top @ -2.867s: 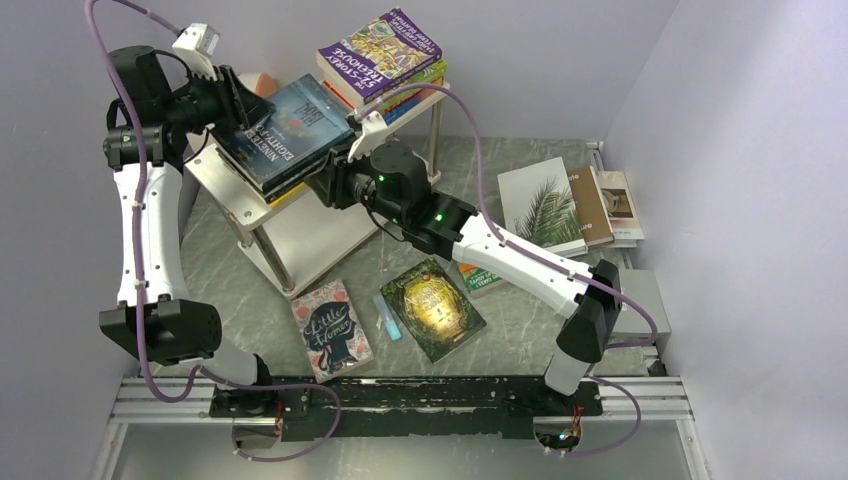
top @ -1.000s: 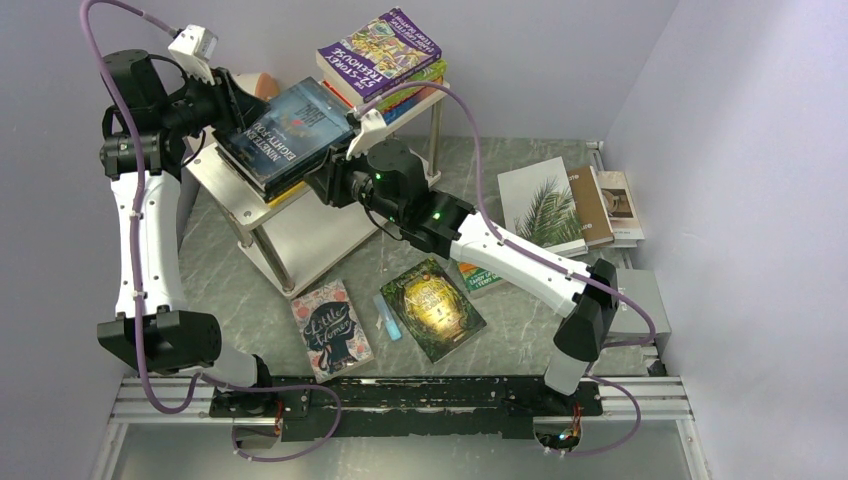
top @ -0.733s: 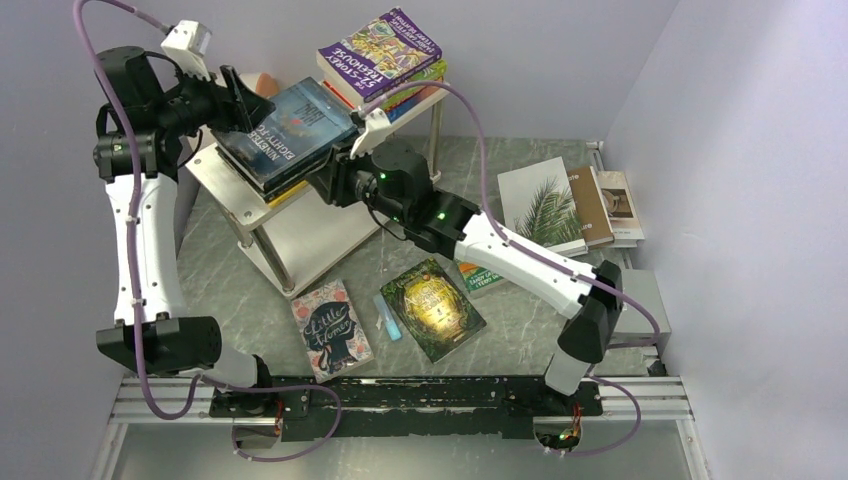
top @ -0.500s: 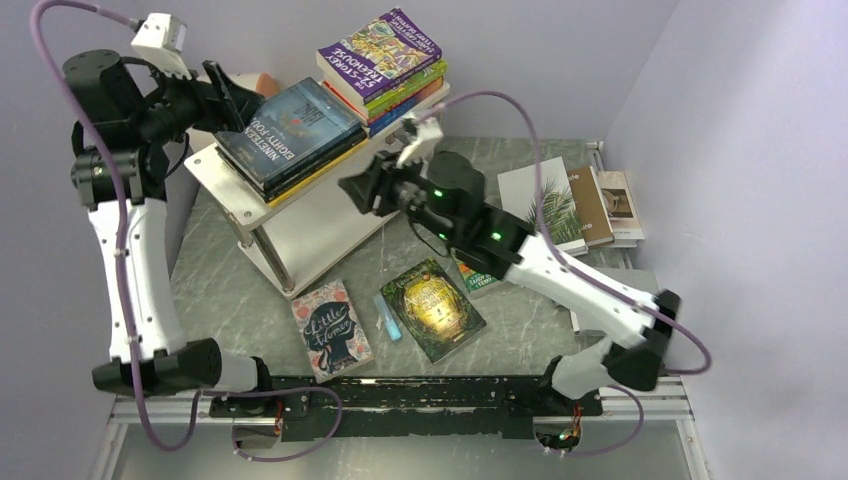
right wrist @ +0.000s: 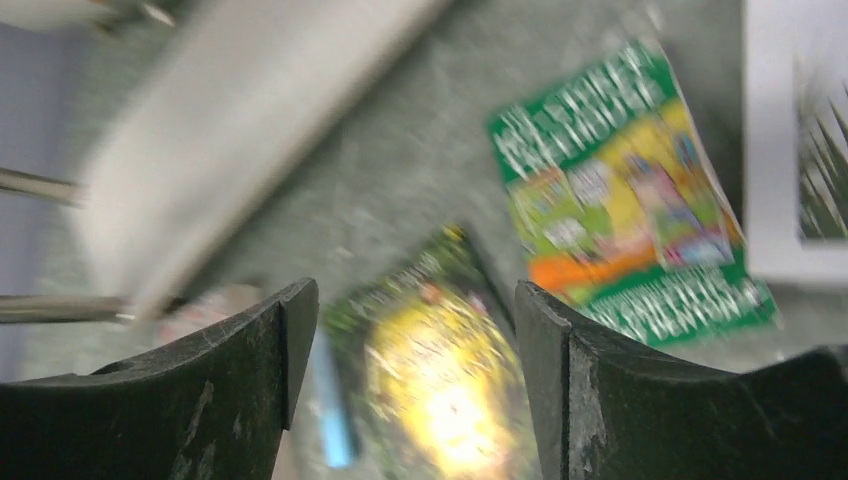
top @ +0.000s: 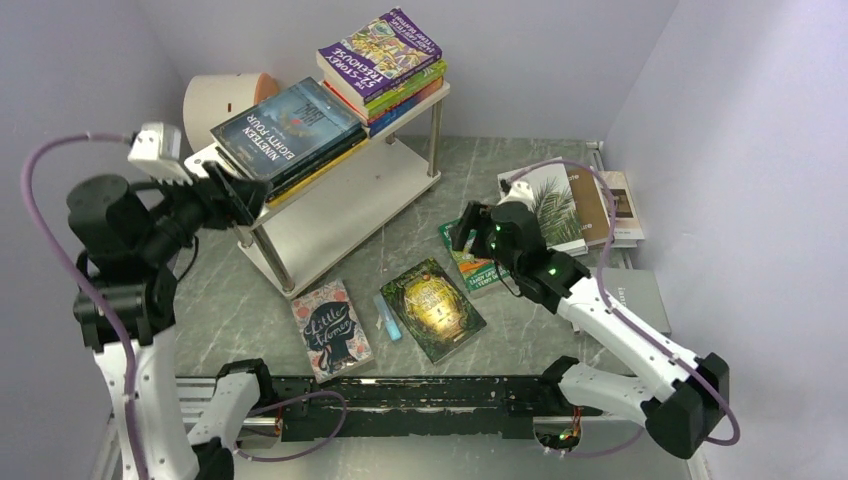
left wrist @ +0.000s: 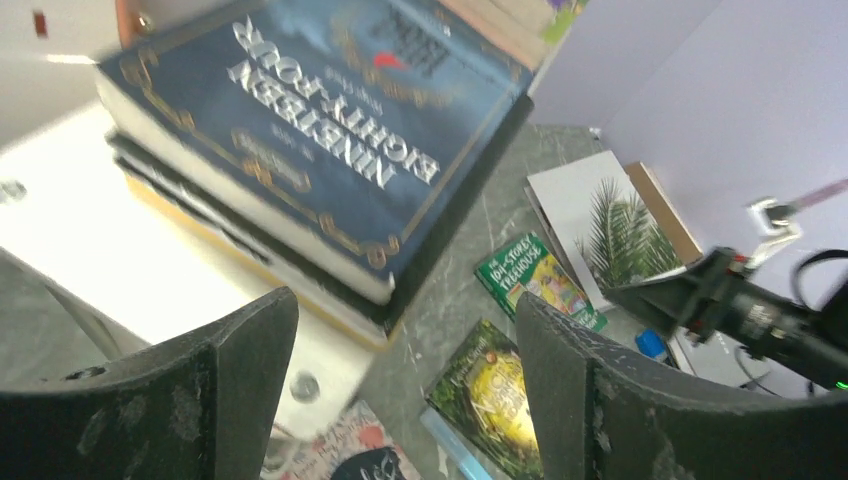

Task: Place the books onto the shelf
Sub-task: Pick up the book from the center of the board.

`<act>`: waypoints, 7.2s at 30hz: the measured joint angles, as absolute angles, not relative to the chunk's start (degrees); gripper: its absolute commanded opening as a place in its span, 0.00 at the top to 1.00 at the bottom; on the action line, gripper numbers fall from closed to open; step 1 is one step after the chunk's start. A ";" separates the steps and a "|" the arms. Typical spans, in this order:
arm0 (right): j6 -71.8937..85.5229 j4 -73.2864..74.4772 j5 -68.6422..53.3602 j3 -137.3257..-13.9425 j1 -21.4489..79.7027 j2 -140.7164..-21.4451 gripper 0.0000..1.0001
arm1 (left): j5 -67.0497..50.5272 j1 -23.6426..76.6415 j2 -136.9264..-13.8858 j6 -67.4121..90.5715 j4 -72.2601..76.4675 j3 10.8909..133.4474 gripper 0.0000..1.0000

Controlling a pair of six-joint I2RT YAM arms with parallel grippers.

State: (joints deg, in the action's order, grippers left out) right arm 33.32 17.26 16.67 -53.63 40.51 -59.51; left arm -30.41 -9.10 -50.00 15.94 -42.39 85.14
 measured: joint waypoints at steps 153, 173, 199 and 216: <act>96.86 -56.71 -25.58 -10.17 19.94 -39.97 1.00 | -3.99 47.22 -59.57 45.91 -28.45 71.61 0.10; 97.10 -60.38 -30.35 -15.51 19.92 -39.68 1.00 | -6.02 51.48 -59.90 44.80 -15.40 71.83 0.59; 78.35 -35.35 -29.98 -35.05 19.99 -42.28 0.12 | 7.77 51.86 -61.32 43.11 -9.72 82.04 0.95; 80.60 -58.85 -24.86 -43.46 31.94 -58.61 0.47 | 9.78 51.86 -65.45 48.77 1.54 82.76 0.95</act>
